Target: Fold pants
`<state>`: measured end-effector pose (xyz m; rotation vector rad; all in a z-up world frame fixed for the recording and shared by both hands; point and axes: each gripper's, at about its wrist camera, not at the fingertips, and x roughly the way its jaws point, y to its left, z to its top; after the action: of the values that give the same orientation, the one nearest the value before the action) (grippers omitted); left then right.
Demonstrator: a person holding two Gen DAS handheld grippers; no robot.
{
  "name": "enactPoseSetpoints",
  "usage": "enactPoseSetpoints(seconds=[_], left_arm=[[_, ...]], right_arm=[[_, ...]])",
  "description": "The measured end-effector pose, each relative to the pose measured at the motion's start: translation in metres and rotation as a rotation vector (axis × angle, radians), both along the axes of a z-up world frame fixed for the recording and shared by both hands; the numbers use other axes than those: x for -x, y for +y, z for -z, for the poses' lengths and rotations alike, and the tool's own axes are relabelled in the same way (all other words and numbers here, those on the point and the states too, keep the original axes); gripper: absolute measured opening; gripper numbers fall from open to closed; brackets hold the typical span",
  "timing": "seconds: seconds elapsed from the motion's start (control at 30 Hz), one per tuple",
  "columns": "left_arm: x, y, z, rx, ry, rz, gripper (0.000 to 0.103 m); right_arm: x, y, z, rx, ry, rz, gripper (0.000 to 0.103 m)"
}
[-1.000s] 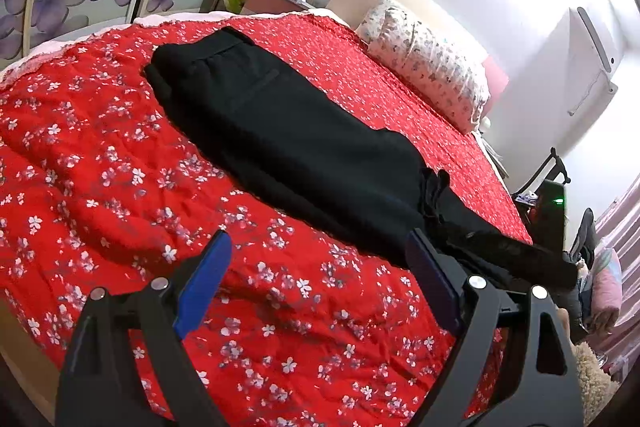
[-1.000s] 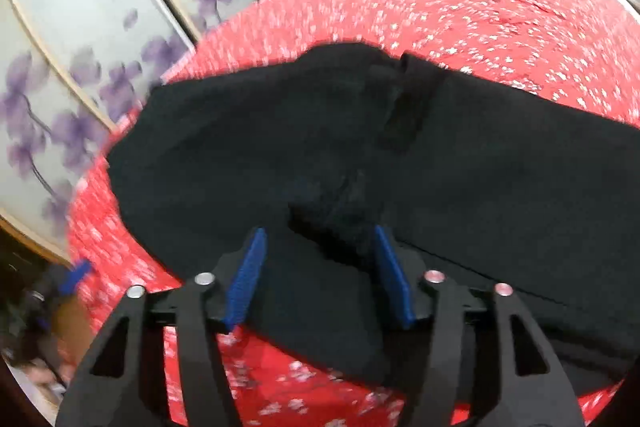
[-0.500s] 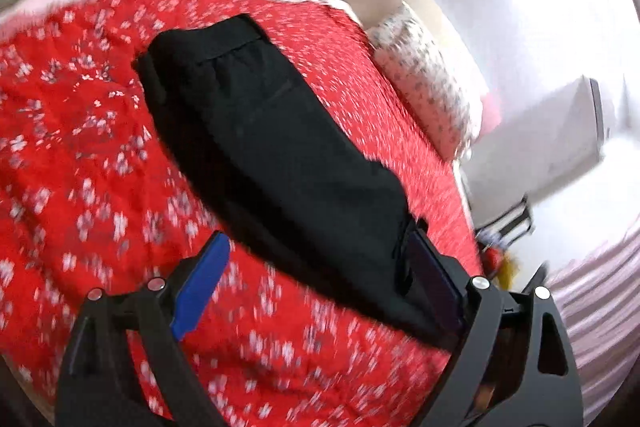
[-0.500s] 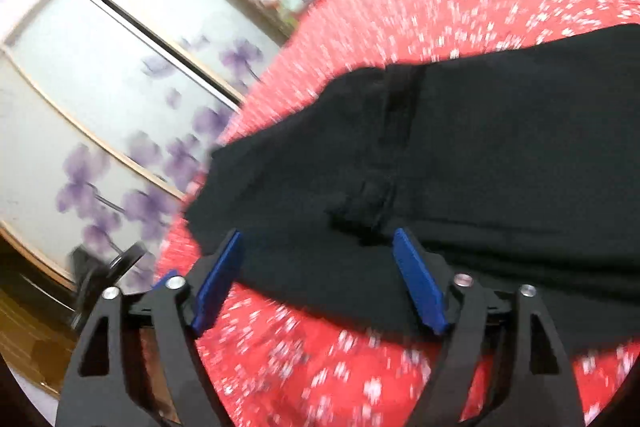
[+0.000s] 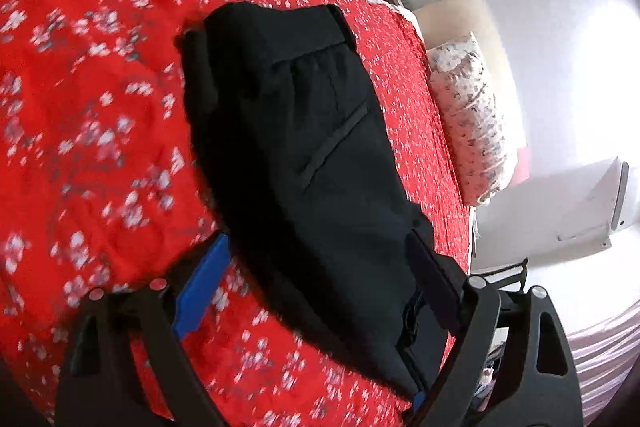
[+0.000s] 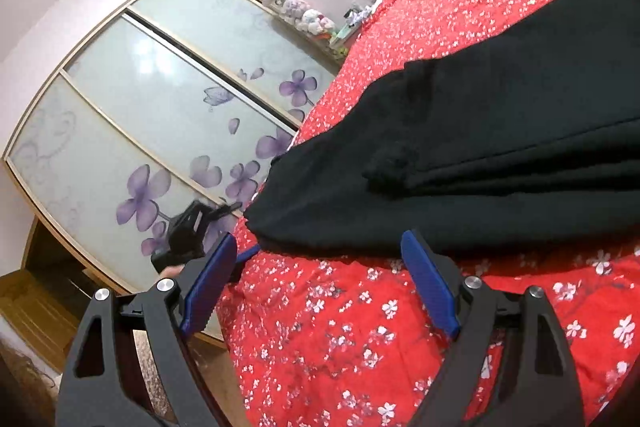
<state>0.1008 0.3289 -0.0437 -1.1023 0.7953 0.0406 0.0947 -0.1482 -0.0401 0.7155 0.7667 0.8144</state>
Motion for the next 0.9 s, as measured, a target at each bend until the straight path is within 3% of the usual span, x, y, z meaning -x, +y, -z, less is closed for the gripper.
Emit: enactPoseSetpoints(seconds=[0.13, 0.2, 0.27, 0.37, 0.43, 0.47, 0.63, 0.8, 0.83, 0.87, 0.9], left_arm=[[-0.015, 0.011, 0.000, 0.010, 0.017, -0.044, 0.087], [-0.020, 0.011, -0.004, 0.003, 0.015, -0.042, 0.076], [-0.023, 0.008, -0.013, -0.035, 0.000, -0.026, 0.061], [-0.022, -0.006, -0.039, -0.141, -0.108, 0.046, 0.057], [-0.024, -0.010, -0.045, -0.181, -0.129, 0.066, 0.058], [-0.027, -0.009, -0.042, -0.179, -0.108, 0.061, 0.059], [-0.027, 0.012, 0.002, 0.000, -0.002, -0.064, 0.060], [-0.033, 0.017, 0.009, 0.035, 0.005, -0.145, 0.059], [-0.036, 0.017, 0.009, 0.035, 0.015, -0.153, 0.055], [-0.038, 0.016, 0.007, 0.021, 0.033, -0.157, 0.044], [-0.041, 0.013, 0.004, -0.022, 0.062, -0.152, 0.037]], right_arm=[[0.002, -0.001, 0.001, -0.002, -0.011, -0.003, 0.086], [0.001, -0.002, 0.002, -0.003, -0.009, -0.003, 0.086], [0.002, -0.002, 0.002, -0.005, -0.014, -0.005, 0.086], [0.001, 0.001, 0.002, 0.002, -0.018, -0.016, 0.086], [0.001, 0.003, 0.002, 0.009, -0.019, -0.021, 0.086], [0.001, 0.003, 0.003, 0.010, -0.021, -0.022, 0.086], [0.003, 0.002, 0.002, 0.004, -0.026, -0.025, 0.086], [0.003, 0.002, 0.002, 0.008, -0.037, -0.029, 0.086], [0.003, 0.002, 0.002, 0.009, -0.039, -0.029, 0.086], [0.003, 0.002, 0.002, 0.007, -0.040, -0.029, 0.086], [0.003, 0.002, 0.002, 0.003, -0.040, -0.028, 0.086]])
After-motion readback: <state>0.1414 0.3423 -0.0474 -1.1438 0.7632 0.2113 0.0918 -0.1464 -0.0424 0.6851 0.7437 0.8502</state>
